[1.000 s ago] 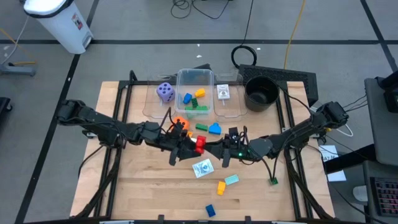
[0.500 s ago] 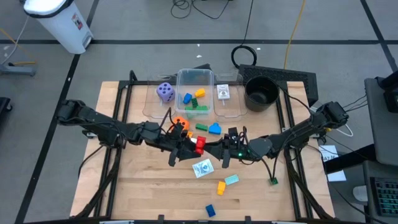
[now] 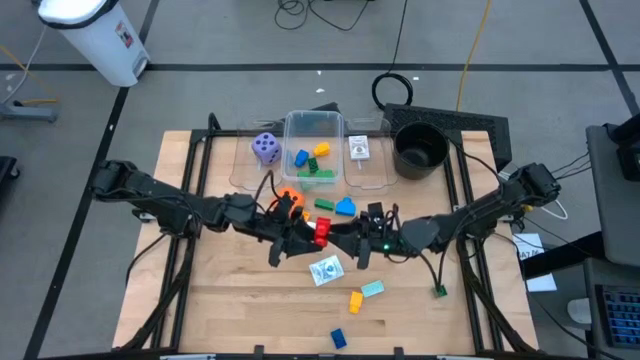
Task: Pick & Place Toys
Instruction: Put the red two stud game piece into the middle transparent bin
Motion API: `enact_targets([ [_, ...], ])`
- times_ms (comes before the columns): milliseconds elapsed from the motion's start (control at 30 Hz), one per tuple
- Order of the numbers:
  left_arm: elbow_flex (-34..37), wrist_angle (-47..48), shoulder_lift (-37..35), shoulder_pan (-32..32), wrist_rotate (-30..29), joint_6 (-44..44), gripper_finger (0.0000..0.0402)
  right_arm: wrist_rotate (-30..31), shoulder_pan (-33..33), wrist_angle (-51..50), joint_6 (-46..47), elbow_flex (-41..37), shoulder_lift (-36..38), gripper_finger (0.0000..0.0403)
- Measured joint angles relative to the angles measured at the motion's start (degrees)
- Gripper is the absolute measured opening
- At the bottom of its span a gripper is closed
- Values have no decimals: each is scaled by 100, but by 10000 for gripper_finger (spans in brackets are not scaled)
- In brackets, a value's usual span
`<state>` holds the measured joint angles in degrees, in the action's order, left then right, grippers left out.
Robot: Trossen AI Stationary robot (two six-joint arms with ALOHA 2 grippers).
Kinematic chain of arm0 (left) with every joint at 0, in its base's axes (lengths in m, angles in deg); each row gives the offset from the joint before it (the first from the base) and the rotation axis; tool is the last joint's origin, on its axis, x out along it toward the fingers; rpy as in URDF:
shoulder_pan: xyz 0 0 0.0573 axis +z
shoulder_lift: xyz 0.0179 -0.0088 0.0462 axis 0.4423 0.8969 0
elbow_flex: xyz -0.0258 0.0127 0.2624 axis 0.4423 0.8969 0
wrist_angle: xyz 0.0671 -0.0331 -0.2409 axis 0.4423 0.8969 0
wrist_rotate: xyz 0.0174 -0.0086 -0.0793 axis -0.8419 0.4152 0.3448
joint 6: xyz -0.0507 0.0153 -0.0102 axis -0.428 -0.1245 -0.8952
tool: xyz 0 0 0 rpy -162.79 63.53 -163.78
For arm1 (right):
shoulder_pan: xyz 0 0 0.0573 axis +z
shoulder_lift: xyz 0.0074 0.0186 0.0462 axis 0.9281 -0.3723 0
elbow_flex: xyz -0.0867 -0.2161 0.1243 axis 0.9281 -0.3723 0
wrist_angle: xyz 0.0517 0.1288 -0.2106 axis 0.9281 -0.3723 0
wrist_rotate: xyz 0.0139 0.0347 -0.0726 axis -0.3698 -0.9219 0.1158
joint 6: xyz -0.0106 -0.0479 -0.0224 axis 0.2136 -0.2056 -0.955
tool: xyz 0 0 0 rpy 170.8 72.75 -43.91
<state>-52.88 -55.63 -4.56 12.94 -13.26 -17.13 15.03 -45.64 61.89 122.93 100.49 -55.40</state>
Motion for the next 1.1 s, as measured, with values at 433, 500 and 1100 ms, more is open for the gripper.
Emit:
enact_targets([
  [433,-2,-118,-175,705,81,-4,167,-249,-364,-387,-1047,0,570,246],
  [500,3,-66,-166,876,80,-4,163,-249,-440,-613,-1265,2,718,250],
  [1100,2,1127,-146,3666,297,-27,8,-280,-1430,-3768,-2599,2,2548,255],
])
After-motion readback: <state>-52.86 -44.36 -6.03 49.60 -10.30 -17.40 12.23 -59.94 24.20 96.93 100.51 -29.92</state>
